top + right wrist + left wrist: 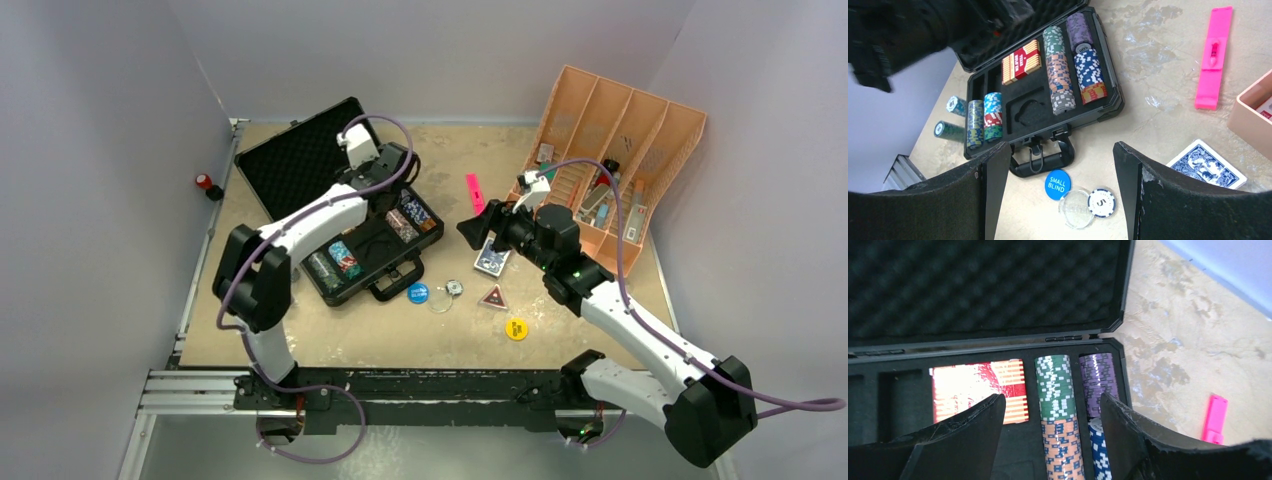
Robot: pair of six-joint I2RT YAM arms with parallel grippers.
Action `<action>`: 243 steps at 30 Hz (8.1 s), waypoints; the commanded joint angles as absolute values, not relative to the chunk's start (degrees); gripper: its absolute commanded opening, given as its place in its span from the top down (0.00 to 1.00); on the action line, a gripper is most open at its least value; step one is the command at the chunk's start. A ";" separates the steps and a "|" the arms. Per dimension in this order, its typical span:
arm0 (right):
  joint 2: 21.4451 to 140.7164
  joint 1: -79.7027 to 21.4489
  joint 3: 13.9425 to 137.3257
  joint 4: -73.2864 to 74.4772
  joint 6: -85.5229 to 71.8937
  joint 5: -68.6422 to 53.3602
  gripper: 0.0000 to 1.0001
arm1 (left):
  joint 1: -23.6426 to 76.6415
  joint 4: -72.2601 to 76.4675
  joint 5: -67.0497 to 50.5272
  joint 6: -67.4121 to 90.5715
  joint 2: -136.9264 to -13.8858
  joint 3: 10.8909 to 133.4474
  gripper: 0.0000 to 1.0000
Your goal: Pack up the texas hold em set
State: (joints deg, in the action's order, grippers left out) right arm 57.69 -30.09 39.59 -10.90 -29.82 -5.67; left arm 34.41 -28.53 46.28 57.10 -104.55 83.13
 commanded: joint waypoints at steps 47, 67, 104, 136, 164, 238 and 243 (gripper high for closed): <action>87.24 -46.84 52.04 13.77 -44.48 12.33 0.32 | 32.43 -21.54 20.46 25.47 -47.60 51.67 0.19; 93.29 -46.85 54.97 18.21 -58.35 16.09 0.36 | 31.50 -21.80 20.54 25.57 -47.01 51.20 0.19; 72.88 -45.11 50.49 -5.42 -60.22 13.07 0.63 | 37.44 12.55 -2.92 47.67 -57.56 35.36 0.27; 68.63 -42.90 47.60 -11.47 -69.51 3.95 0.63 | 45.60 37.74 6.98 44.41 -67.61 32.67 0.66; 52.62 -33.15 41.18 -6.64 -53.15 7.23 0.22 | 43.65 1.32 14.15 -8.05 -72.62 58.47 1.00; 57.34 -33.02 38.15 -7.63 -50.28 7.67 0.22 | 25.71 -21.35 -4.47 -1.16 -115.23 89.88 0.91; 57.57 -32.99 38.14 -7.75 -50.29 7.47 0.22 | 25.67 -21.63 -3.43 -0.51 -114.96 90.30 0.91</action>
